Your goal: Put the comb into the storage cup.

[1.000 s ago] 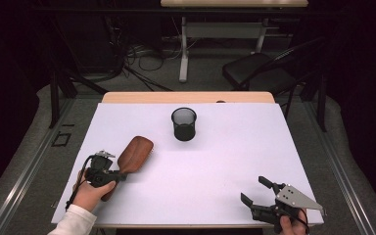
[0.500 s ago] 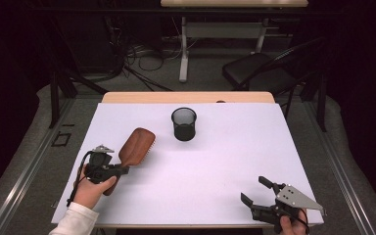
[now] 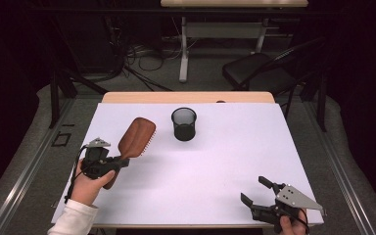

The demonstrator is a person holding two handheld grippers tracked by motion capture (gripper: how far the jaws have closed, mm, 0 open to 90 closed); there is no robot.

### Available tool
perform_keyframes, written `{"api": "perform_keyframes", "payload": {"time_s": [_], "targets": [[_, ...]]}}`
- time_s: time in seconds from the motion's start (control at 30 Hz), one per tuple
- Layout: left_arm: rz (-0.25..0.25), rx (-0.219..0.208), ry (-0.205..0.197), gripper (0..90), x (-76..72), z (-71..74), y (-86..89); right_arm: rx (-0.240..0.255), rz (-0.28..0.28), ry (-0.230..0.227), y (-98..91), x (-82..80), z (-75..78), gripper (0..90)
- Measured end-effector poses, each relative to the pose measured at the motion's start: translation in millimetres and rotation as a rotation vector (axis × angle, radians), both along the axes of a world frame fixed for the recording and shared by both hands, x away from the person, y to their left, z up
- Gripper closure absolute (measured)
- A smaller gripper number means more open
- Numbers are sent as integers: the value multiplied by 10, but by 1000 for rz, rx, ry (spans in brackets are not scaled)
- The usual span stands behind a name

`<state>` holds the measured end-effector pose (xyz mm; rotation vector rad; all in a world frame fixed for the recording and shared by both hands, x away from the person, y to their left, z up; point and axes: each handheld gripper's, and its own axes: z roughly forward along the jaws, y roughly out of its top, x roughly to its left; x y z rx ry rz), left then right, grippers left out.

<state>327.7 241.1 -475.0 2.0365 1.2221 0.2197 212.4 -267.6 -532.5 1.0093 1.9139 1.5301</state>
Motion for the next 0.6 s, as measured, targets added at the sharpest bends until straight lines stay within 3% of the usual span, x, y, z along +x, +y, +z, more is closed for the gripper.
{"api": "perform_keyframes", "payload": {"time_s": [0.6], "targets": [[-37, -50, -58, 728, 45, 124, -266, -2, 3, -1, 1, 2, -1, 141]]}}
